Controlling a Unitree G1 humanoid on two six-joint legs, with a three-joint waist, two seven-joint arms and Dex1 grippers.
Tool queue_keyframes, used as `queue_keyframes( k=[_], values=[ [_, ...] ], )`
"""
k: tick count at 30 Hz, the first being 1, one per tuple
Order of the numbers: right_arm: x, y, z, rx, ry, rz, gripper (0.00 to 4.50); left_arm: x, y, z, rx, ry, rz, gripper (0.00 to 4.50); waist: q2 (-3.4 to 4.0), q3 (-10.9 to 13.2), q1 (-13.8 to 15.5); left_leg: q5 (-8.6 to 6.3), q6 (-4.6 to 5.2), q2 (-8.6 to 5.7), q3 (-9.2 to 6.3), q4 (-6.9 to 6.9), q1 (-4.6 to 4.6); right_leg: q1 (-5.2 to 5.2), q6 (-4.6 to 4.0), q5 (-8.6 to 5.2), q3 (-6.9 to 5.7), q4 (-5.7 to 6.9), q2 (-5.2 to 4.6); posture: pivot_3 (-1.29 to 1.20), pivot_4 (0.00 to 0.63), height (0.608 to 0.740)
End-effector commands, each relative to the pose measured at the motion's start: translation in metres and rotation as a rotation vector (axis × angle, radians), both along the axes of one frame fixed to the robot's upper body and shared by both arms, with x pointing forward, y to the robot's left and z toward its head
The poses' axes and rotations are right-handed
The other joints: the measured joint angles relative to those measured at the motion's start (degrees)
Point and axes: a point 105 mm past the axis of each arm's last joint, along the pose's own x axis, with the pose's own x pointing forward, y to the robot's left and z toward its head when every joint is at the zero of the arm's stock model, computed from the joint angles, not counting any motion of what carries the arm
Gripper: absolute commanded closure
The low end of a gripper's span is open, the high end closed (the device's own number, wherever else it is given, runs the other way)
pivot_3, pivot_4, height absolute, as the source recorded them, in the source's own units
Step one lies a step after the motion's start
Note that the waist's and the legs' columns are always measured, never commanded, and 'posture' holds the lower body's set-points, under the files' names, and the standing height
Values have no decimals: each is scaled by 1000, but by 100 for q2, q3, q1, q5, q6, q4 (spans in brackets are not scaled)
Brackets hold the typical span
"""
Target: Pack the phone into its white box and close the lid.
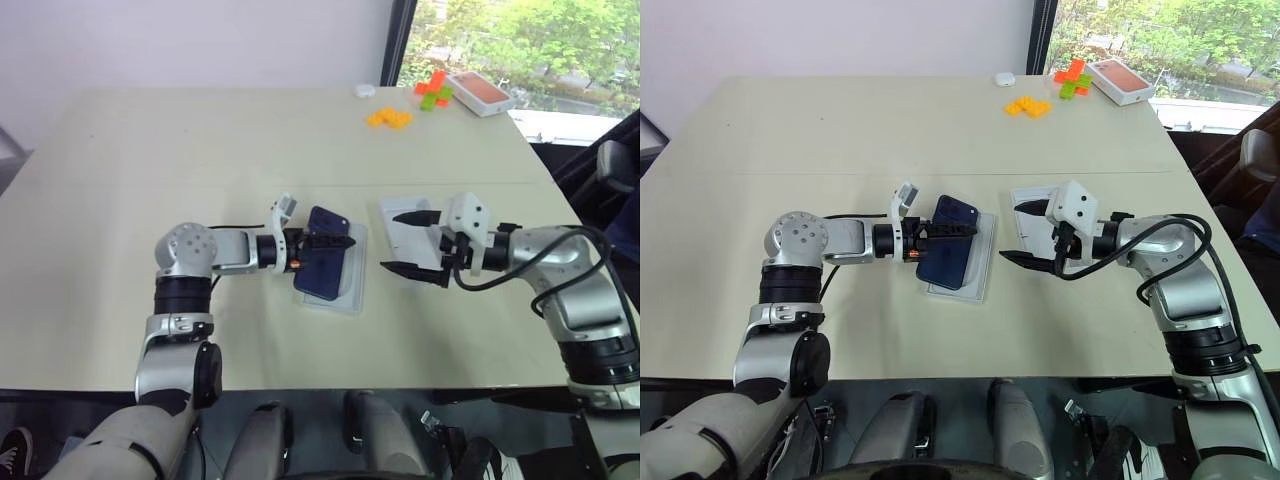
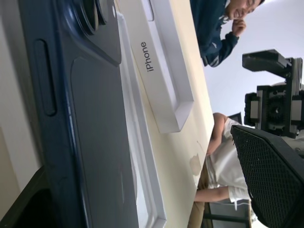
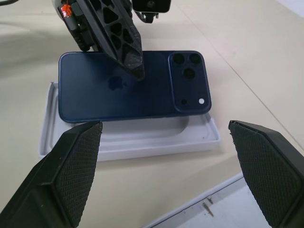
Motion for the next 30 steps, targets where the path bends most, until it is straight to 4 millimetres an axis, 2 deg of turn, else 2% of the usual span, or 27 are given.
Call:
queue_keyframes(
  k=[1,3,8,13,22,30],
  values=[
    [2,1,10,3,-54,4,0,-6,-5,11,-13,-46,-38,57,0,0,1,0,0,0,0,0,0,0,0,0,0,0,0,0,150,740],
    [2,1,10,3,-56,4,0,-10,-7,14,-18,-55,-57,57,0,0,0,0,0,1,0,0,0,0,0,0,0,0,0,0,150,740],
    [3,3,10,3,-65,5,0,-14,-12,5,7,-41,-58,57,0,0,1,0,0,1,0,0,0,0,0,0,0,0,0,0,150,740],
    [4,4,10,2,-71,3,0,1,-17,-1,47,-29,38,57,0,0,8,0,0,0,0,1,0,1,0,0,1,0,-1,0,150,740],
    [5,3,7,-4,-71,-1,0,-10,-12,20,49,-77,6,57,0,0,-6,0,0,5,1,1,1,-1,0,0,4,3,7,0,150,740],
    [7,7,4,-4,-67,2,0,-11,5,22,87,-113,36,57,0,0,-12,0,-1,5,1,1,1,-2,0,0,4,3,5,0,150,740]
  ],
)
